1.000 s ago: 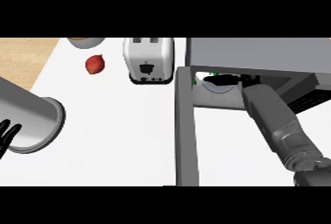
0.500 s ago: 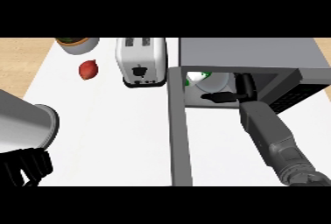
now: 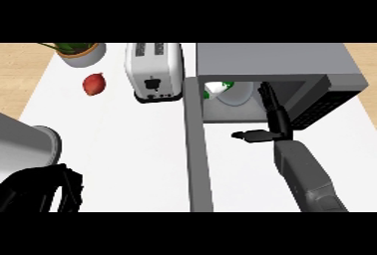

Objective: Pick up the milk, place it into the microwave and close the microwave

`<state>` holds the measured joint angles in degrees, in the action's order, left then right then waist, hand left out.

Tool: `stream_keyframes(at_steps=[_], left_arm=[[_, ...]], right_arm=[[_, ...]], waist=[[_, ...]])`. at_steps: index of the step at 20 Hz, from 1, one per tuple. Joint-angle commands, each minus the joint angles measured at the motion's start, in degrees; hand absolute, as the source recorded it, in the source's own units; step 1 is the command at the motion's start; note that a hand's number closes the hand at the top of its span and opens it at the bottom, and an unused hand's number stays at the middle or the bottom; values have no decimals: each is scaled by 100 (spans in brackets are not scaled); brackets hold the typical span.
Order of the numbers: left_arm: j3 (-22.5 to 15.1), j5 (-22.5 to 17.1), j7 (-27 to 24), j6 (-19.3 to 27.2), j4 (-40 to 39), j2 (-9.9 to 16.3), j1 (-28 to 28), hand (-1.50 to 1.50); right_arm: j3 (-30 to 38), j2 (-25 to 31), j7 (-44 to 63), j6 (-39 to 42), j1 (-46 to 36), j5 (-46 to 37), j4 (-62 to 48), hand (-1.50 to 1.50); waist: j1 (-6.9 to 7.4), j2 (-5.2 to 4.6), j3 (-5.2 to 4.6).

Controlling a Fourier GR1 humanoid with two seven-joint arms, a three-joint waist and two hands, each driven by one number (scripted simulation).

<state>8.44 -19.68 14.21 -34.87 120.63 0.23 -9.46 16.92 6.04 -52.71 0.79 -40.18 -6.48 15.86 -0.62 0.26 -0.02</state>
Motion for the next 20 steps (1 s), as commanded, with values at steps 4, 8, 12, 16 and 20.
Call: stream_keyframes(at_steps=[4,8,12,16,20], left_arm=[[-1102,1016,-366,425,-36,-22,161,150],[-1597,1361,-308,803,-240,-23,451,150],[-2003,1921,-522,1011,-915,-23,1152,150],[-2312,2210,-981,1214,-2078,-23,1853,150],[-2813,2805,-1513,1253,-2969,-23,1763,150]], right_arm=[[-357,-260,-125,142,1365,-1,1055,-150],[-499,-50,193,448,2217,131,2092,-150],[-614,54,376,553,2981,196,2982,-150],[-878,118,646,911,3774,244,4027,-150],[-876,213,711,1047,4567,450,5169,-150]], waist=[[-154,53,-10],[-151,43,-10],[-261,42,-17],[-183,-5,-12],[-195,-6,-16]])
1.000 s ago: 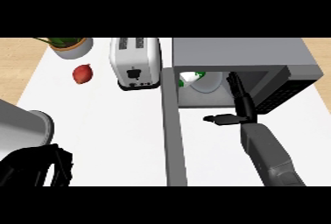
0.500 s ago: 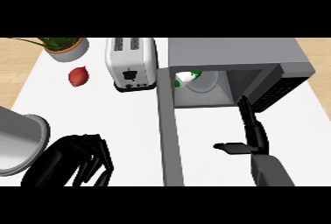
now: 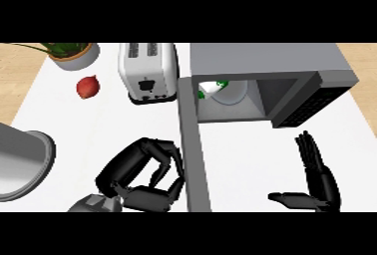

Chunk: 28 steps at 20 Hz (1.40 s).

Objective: Pick up the milk, place it into the microwave and close the microwave

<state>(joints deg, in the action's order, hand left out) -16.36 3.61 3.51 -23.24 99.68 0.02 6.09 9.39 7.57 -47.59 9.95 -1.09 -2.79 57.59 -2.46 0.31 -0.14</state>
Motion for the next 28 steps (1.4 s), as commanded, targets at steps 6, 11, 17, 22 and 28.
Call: stream_keyframes(at_steps=[6,11,17,22,28], left_arm=[[-1266,940,-1465,1479,-2516,-1,629,150],[-2167,235,-2241,3217,-3615,-1,1346,150],[-2624,-936,-2992,3848,-4756,-1,2094,150],[-3555,-1904,-2693,4206,-4748,-1,2366,150],[-3726,-2671,-3113,4707,-4643,0,2679,150]], right_arm=[[-125,530,363,628,1378,265,2236,-150],[-63,619,706,1178,1449,862,2928,-150],[-245,548,925,1494,2110,1231,3913,-150],[-257,687,1479,1402,1830,1325,4434,-150],[-328,904,1934,1753,1914,1792,4994,-150]], waist=[[-22,-29,-4],[-141,-68,-8],[-297,-97,-12],[-434,-130,-17],[-656,-172,-29]])
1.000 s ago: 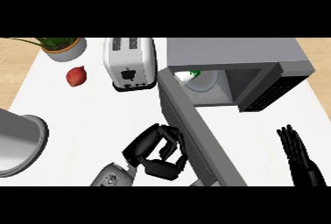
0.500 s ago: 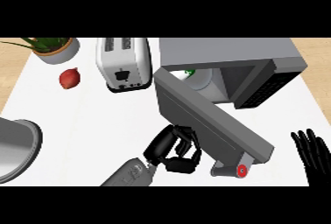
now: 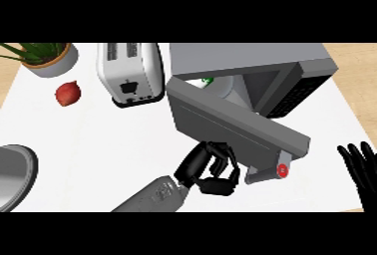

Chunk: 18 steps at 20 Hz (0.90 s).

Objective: Pick up the milk, place it into the microwave and close the microwave

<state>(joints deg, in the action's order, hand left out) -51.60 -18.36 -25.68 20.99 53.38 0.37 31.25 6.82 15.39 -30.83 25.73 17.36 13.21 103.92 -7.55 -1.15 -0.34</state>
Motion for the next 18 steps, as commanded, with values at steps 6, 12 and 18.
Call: stream_keyframes(at_steps=[6,12,18], left_arm=[[-109,-1176,-316,1078,177,-35,520,150],[61,-1734,-281,1853,58,-36,1051,150],[142,-2265,-8,2066,-330,-37,1539,-150]], right_arm=[[-47,311,521,215,-22,276,654,-150],[243,632,704,282,-282,477,725,-150],[468,917,907,200,-699,533,909,-150]], waist=[[-337,-60,-10],[-471,-91,4],[-687,-182,0]])
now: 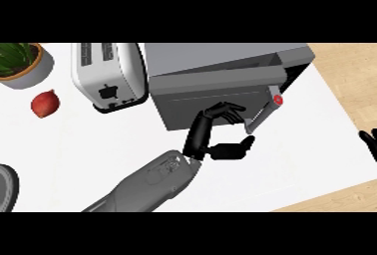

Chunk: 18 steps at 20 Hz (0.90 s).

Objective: Pick up the milk, place it into the microwave and close the microwave

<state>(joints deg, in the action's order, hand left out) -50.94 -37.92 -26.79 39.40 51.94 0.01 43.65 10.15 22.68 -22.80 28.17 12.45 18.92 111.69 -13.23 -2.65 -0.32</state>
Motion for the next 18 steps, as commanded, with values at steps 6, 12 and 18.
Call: stream_keyframes(at_steps=[6,12,18], left_arm=[[449,-780,20,524,-272,-1,575,-150],[408,-1134,-221,748,-233,-1,611,-150],[407,-1386,-430,743,-373,-1,692,-150]], right_arm=[[855,804,-107,-467,-732,-1024,300,150],[949,965,-65,-590,-1020,-1202,208,150],[949,1027,-48,-615,-1245,-1202,126,150]], waist=[[-203,-89,-12],[-174,-147,2],[-189,-214,6]])
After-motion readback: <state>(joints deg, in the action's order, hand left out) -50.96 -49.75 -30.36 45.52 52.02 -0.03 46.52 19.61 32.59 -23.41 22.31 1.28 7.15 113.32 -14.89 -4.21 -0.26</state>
